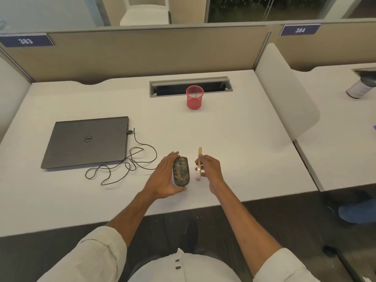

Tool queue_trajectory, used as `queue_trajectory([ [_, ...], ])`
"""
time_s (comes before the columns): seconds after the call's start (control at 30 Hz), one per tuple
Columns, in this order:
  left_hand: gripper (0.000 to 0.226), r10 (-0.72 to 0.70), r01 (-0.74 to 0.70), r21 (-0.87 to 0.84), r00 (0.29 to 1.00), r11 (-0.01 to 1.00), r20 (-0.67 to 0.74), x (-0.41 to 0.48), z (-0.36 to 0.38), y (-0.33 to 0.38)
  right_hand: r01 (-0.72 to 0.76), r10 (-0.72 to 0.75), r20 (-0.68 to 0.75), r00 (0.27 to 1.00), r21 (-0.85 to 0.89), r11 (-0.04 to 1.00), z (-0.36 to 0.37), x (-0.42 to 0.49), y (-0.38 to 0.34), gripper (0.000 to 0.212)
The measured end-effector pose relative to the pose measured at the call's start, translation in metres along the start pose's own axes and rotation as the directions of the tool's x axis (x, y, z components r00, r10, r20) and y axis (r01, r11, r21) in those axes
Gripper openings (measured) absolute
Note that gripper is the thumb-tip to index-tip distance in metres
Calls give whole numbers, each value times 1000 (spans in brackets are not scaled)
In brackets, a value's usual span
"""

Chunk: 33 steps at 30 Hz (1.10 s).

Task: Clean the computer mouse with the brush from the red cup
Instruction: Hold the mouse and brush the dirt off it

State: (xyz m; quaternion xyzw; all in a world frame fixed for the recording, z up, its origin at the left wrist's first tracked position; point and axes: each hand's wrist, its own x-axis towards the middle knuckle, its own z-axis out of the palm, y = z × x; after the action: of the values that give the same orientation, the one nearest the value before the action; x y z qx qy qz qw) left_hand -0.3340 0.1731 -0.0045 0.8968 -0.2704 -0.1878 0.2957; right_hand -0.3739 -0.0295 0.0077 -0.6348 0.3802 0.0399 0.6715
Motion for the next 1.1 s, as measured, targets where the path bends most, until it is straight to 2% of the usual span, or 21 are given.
queue_trajectory([
  [0.1,130,41,-41,22,999,999,16,-17,3,-2,69,-68,-99,993,5,998,-4,-20,12,33],
  [0.3,127,88,-88,12,996,996,17,-62,13,-7,154,-136,-182,974,93,984,-6,-73,38,18],
  [0.57,128,145,-145,-9,988,989,55,-111,31,-7,170,-128,-303,944,116,979,-14,-125,82,8],
  [0.77,127,154,-155,7,985,988,83,-134,44,-6,200,-157,-358,920,84,976,-23,-142,101,13],
  [1.0,127,151,-157,34,979,987,139,-150,60,5,240,-244,-354,903,-58,969,-34,-152,116,19],
  [1.1,127,151,-160,40,975,986,165,-158,69,8,222,-235,-356,905,-76,972,-39,-157,123,22],
])
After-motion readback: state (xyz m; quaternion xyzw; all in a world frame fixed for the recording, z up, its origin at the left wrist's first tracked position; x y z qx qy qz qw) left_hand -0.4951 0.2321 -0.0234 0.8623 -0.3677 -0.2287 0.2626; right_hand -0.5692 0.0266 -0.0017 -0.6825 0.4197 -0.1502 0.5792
